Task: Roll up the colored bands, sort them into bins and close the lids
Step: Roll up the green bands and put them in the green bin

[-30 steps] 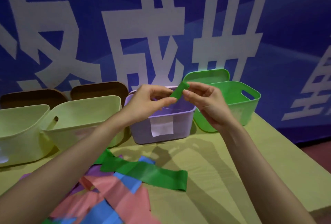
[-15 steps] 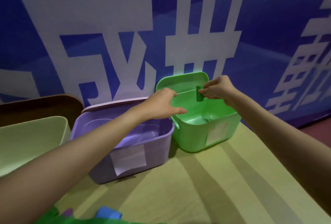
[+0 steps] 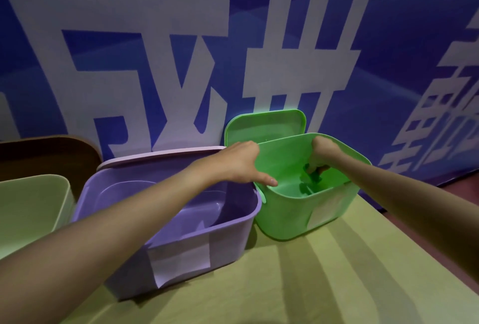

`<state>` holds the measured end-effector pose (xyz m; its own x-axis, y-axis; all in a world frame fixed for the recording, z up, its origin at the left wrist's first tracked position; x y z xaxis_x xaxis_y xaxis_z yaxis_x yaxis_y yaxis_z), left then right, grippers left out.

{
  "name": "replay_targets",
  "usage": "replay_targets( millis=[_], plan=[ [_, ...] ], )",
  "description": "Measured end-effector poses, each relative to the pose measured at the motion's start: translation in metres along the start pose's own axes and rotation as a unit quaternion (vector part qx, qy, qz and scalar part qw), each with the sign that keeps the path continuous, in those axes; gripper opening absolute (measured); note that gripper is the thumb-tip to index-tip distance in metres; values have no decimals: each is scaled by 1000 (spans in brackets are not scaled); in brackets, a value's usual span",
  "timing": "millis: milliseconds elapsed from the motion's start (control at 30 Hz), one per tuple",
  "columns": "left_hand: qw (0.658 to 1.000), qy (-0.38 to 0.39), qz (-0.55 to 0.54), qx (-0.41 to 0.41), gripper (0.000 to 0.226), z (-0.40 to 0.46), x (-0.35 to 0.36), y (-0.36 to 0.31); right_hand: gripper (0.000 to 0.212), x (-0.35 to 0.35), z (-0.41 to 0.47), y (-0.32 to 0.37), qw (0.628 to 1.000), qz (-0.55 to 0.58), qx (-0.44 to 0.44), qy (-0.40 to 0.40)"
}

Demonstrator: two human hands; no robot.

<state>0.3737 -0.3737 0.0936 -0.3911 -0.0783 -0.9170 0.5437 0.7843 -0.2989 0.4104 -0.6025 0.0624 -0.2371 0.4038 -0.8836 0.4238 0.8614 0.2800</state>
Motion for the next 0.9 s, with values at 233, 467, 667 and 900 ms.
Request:
replay_targets(
  millis=[233, 467, 667, 900],
  plan=[
    [1000, 3, -8, 8, 59, 1, 2, 1, 34, 13, 11, 1, 997, -80, -7, -6],
    [1000, -5, 2, 6, 70, -1, 0, 0, 29, 24, 23, -4, 996, -91, -6, 2],
    [1000, -8, -9, -5, 57, -4, 0, -2, 17, 28, 20, 0, 989, -137, 8, 53],
    [999, -37, -39, 6, 83, -17, 0, -9, 58, 22, -4, 3, 984, -23, 33, 172]
  ],
)
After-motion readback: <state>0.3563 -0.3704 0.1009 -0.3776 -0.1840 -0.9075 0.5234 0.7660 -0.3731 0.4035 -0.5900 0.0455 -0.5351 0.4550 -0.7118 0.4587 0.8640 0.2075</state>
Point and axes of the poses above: each hand's wrist, its own z-axis towards the middle knuckle, its own x-axis out of the palm, y = z × x, the point moved 4 cm from there along z, towards the middle knuckle, and after that the axes turned 13 degrees about y, right-handed, at the moved point
